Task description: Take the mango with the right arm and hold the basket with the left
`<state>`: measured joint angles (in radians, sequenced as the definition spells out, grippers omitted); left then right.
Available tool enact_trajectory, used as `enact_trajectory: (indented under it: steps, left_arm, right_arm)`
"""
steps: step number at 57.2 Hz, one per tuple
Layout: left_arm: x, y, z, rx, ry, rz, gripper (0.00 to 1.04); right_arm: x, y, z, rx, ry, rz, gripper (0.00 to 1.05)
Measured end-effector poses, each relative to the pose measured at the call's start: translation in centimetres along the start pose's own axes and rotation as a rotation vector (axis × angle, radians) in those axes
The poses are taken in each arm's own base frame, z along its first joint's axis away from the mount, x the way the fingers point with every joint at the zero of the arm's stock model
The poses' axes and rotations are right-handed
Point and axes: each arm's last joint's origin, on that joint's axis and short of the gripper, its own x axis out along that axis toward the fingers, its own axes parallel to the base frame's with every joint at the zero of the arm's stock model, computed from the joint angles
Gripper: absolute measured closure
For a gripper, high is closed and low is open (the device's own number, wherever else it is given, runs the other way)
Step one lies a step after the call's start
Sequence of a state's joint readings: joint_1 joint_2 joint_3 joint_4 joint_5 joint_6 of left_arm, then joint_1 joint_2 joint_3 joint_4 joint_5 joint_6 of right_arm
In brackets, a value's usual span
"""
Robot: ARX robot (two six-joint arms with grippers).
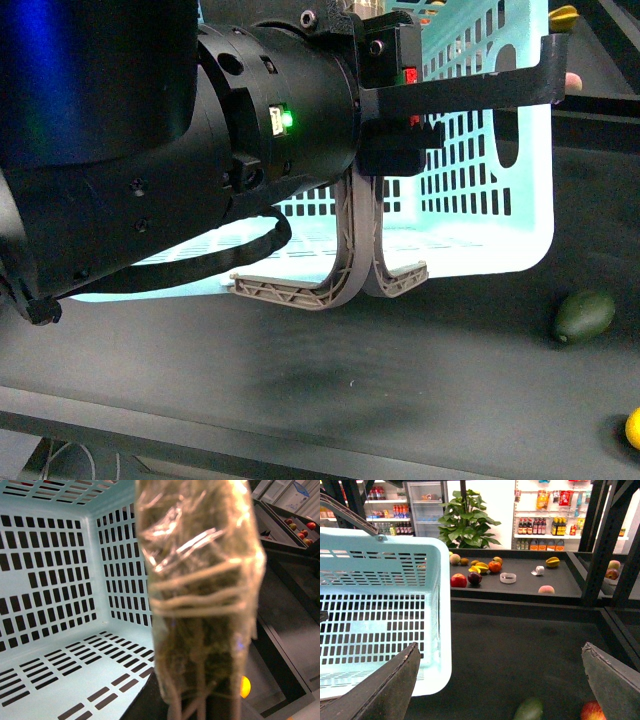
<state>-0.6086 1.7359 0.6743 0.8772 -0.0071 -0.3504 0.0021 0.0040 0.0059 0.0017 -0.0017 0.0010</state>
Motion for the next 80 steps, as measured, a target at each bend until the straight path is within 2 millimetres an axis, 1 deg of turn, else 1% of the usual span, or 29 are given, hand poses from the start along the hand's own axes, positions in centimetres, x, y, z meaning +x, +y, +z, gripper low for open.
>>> enact_trajectory:
  steps: [49,51,55,57,66,73,74,80]
  left_arm:
    - [0.0,0.0,0.0,0.002,0.000,0.000,1.00]
    - [0.0,0.0,0.0,0.002,0.000,0.000,1.00]
    - [0.0,0.0,0.0,0.003,0.000,0.000,1.00]
    - [0.0,0.0,0.0,0.002,0.000,0.000,1.00]
    - [0.0,0.0,0.0,0.005,0.000,0.000,1.00]
    - [0.0,0.0,0.0,0.006,0.000,0.000,1.00]
    - [0.0,0.0,0.0,0.006,0.000,0.000,1.00]
    - [0.0,0.0,0.0,0.005,0.000,0.000,1.00]
  right_arm:
    - [0.0,0.0,0.0,0.000,0.000,0.000,0.08]
    - [0.0,0.0,-0.1,0.008,0.009,-0.008,0.08]
    - [0.3,-0.3,-0.2,0.072,0.037,-0.090,0.08]
    - [0.9,-0.6,-0.4,0.110,0.058,-0.115,0.08]
    - [3.2,-1.8,-0.3,0.133,0.103,-0.103,0.08]
    - [5.7,-3.2,-0.2,0.132,0.156,-0.113,0.08]
    - [6.4,-3.5,-0.4,0.132,0.183,-0.110,0.08]
    - [9.0,-5.2,-1.9,0.105,0.315,-0.104,0.08]
